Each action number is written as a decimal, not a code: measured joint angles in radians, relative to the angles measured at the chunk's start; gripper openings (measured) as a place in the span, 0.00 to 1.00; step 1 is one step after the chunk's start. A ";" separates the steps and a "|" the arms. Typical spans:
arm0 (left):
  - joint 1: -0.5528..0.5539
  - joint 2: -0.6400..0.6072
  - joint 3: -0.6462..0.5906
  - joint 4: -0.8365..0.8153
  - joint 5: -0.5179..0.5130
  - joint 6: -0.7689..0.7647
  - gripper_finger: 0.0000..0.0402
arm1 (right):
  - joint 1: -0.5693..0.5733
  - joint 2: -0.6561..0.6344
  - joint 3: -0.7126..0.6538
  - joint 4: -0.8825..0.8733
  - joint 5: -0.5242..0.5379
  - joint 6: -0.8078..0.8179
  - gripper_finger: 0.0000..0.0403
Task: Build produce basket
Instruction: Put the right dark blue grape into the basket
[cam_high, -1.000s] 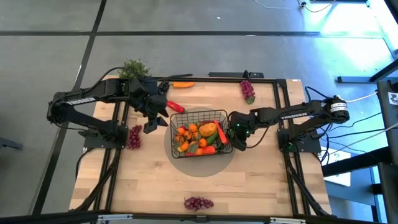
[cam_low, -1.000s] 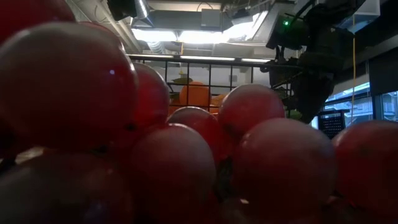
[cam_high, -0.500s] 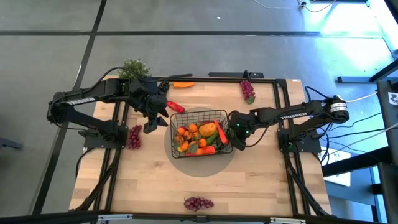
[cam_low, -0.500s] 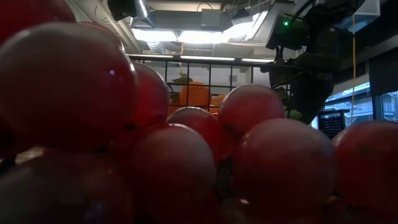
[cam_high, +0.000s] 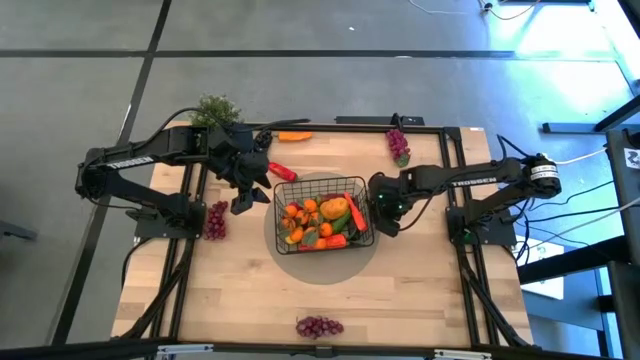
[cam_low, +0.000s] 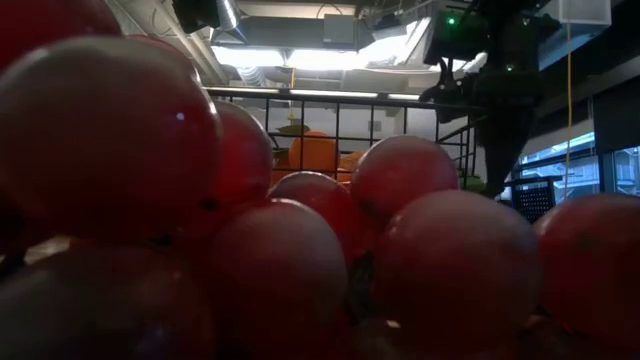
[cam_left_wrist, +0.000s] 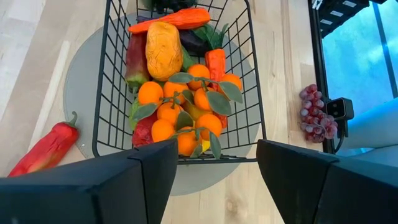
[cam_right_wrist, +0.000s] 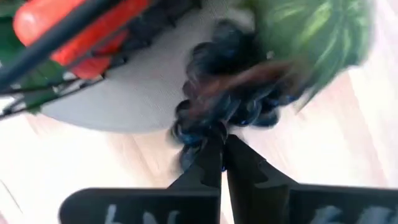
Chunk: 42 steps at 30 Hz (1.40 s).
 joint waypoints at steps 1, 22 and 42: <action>0.000 0.000 0.000 0.000 0.000 0.000 0.52 | 0.000 0.000 0.011 -0.027 0.007 0.002 0.00; 0.000 0.000 0.000 0.000 0.000 0.002 0.52 | 0.000 0.000 0.403 -0.452 0.217 0.025 0.00; 0.000 0.000 0.000 0.000 0.000 0.003 0.52 | 0.031 0.106 0.528 -0.165 0.268 -0.106 0.00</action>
